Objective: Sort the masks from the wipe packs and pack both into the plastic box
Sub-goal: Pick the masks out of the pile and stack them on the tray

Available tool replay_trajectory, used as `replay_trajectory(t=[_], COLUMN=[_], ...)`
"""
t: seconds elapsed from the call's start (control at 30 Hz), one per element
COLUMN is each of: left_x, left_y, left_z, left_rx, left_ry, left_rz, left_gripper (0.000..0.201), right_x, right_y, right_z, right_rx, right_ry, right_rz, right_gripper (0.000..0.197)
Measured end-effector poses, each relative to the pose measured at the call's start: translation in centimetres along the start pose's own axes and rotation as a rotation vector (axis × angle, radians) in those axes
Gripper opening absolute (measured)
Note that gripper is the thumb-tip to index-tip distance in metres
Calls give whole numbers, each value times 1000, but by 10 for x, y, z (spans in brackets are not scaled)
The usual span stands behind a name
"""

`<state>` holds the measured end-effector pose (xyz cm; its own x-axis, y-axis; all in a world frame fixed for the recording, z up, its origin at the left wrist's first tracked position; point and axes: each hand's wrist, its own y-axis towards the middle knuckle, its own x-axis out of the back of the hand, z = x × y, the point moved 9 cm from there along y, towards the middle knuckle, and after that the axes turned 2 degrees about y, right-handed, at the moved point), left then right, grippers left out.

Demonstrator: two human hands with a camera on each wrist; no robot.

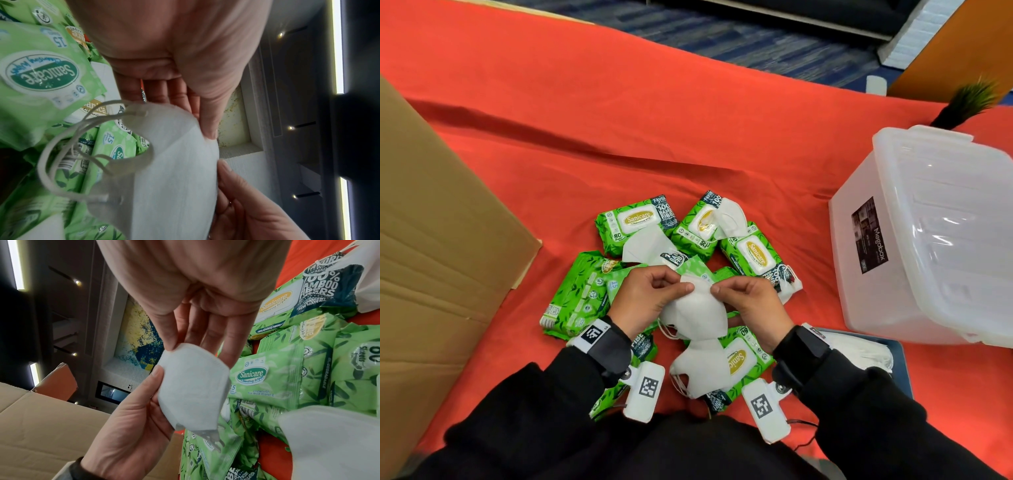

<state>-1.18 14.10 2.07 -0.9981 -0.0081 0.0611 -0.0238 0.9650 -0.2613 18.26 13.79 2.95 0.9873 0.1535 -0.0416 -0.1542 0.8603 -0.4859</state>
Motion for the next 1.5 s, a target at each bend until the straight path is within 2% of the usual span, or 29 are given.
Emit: replay_trajectory(t=[0.33,0.43,0.5,0.6,0.73,0.83,0.93,1.1,1.2,1.37,1.5], left_x=[-4,-7,-11,-4,-4,-15,-22,-21,-20,-18,-16], left_y=[-16,-21,-29,-39,-54,-71,-82,-87,-87,-87,-85], left_z=[8,28,44,66,99,118,129,132,134,132,135], left_rx=[21,108,191,277,397,495,527,557,568,555,549], left_ry=[40,128,185,175,242,280,318,316,295,284,331], left_rz=[-15,99,200,164,196,261,284,221,197,153,149], left_gripper=[11,23,27,18,19,16,15,13,18,13,16], right_x=[4,8,14,26,34,39,44,47,48,50,49], right_y=[-9,-10,-9,-9,-12,-12,-11,-10,-7,-2,0], right_z=[-17,-27,-39,-67,-103,-121,-131,-131,-128,-125,-124], right_rx=[-26,-75,-147,-265,-318,-314,-280,-210,-176,-164,-147], right_ry=[10,77,142,165,24,-61,-166,-240,-276,-362,-413], right_rz=[-9,-24,-45,-61,-75,-116,-144,-178,-200,-231,-235], right_gripper=[9,5,8,16,10,10,5,8,13,15,12])
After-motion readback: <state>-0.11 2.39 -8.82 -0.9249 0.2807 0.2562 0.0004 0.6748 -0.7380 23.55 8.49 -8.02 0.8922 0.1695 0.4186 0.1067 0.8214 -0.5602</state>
